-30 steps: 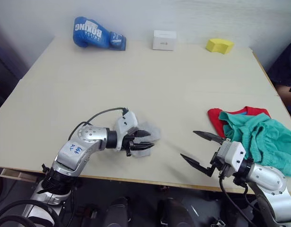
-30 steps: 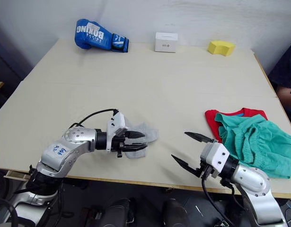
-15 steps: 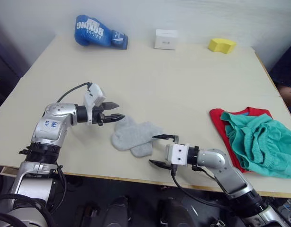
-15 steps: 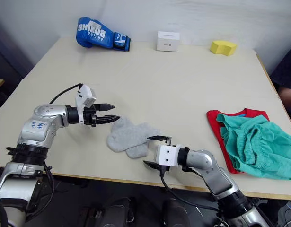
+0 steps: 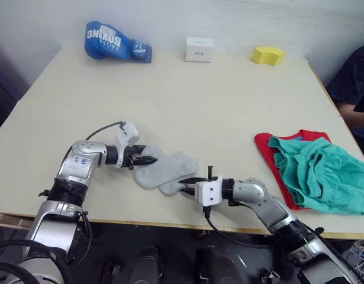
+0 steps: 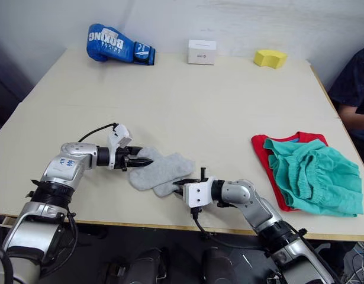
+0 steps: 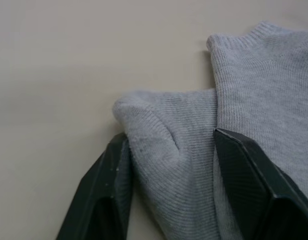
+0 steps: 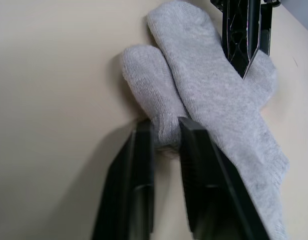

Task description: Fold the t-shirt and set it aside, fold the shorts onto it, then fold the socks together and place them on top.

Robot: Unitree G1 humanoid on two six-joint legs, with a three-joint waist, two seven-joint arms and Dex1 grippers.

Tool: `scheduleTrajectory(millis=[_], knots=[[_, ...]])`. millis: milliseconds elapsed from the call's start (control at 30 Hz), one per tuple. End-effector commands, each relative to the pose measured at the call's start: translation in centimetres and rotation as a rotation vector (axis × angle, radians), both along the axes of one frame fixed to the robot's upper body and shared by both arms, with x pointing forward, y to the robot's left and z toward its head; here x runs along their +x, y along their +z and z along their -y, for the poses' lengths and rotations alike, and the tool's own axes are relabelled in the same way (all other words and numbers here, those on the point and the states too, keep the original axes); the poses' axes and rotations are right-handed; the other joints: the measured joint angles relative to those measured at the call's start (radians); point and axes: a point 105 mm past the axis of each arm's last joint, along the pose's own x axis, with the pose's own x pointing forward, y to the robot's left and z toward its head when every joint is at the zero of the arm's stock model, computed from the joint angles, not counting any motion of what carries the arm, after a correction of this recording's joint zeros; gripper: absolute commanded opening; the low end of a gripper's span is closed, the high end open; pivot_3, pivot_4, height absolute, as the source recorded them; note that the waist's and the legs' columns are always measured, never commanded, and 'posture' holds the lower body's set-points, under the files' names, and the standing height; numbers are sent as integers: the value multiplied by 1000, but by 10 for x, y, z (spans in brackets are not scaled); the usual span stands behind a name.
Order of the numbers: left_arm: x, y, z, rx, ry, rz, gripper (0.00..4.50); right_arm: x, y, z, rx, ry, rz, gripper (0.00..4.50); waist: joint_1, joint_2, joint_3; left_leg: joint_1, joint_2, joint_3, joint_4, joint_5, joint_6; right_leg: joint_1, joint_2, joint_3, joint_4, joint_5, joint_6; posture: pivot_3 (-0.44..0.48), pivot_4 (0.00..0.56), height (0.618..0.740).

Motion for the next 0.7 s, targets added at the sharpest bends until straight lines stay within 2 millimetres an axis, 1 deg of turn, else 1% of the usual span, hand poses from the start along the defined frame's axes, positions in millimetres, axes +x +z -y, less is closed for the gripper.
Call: scheduleTrajectory(millis=[33,133,167,200,267,300,400,500,567,600,633,667,700], knots=[[-9,-3,0,-7,9,-11,1191,13,1,17,-13,-49,0,0,-1,0,0,0,0,0,0,0,0,0,0,0,0,0,0,0,150,740],[-18,-3,4,-14,11,-7,247,19,8,36,-31,-48,17,0,0,0,0,0,0,0,0,0,0,0,0,0,0,0,0,0,150,740],[-21,-2,5,-14,17,-1,20,20,10,43,-38,-45,17,0,1,0,0,0,0,0,0,0,0,0,-1,0,-1,0,0,0,150,740],[-25,0,8,-21,24,7,20,23,12,54,-57,-42,21,0,2,0,0,0,0,0,0,0,0,1,-1,0,-1,0,0,0,150,740],[-30,1,12,-29,38,15,20,26,13,66,-77,-37,23,0,2,0,0,0,-1,0,0,-1,2,2,-2,0,-3,1,1,0,150,740],[-38,3,18,-46,27,0,20,29,15,71,-89,-33,28,0,1,0,0,0,-1,-1,0,-1,2,3,-3,0,-3,1,1,0,150,740],[-53,8,28,-75,30,-14,20,39,19,78,-88,-33,31,0,-3,0,1,0,-1,0,0,-1,2,3,-3,0,-5,1,2,0,150,740],[-61,6,34,-96,88,-12,20,49,17,80,-89,-44,20,0,-6,0,1,0,0,0,-1,-1,1,2,-2,0,-4,1,2,0,150,740],[-64,2,34,-109,136,-34,20,51,18,81,-77,-44,-8,0,-5,0,1,1,0,0,-1,0,0,3,-1,0,-4,1,2,0,150,740],[-65,-1,31,-113,174,-62,268,50,17,82,-60,-41,-56,251,-5,0,1,1,0,-1,-1,0,0,3,-1,0,-4,1,2,0,150,740],[-69,-4,28,-98,183,-76,543,48,16,84,-68,-33,-57,520,-4,0,1,1,0,-1,-1,0,0,3,-1,0,-4,1,2,0,150,740],[-70,-5,24,-82,203,-69,737,47,16,85,-74,-28,-58,742,-3,0,1,1,0,-1,-1,0,0,3,-1,0,-4,1,2,0,150,740],[-70,-5,21,-72,216,-60,1027,46,16,86,-79,-24,-55,1051,-2,0,1,1,0,-1,-1,0,0,3,-1,0,-4,1,2,0,150,740]])
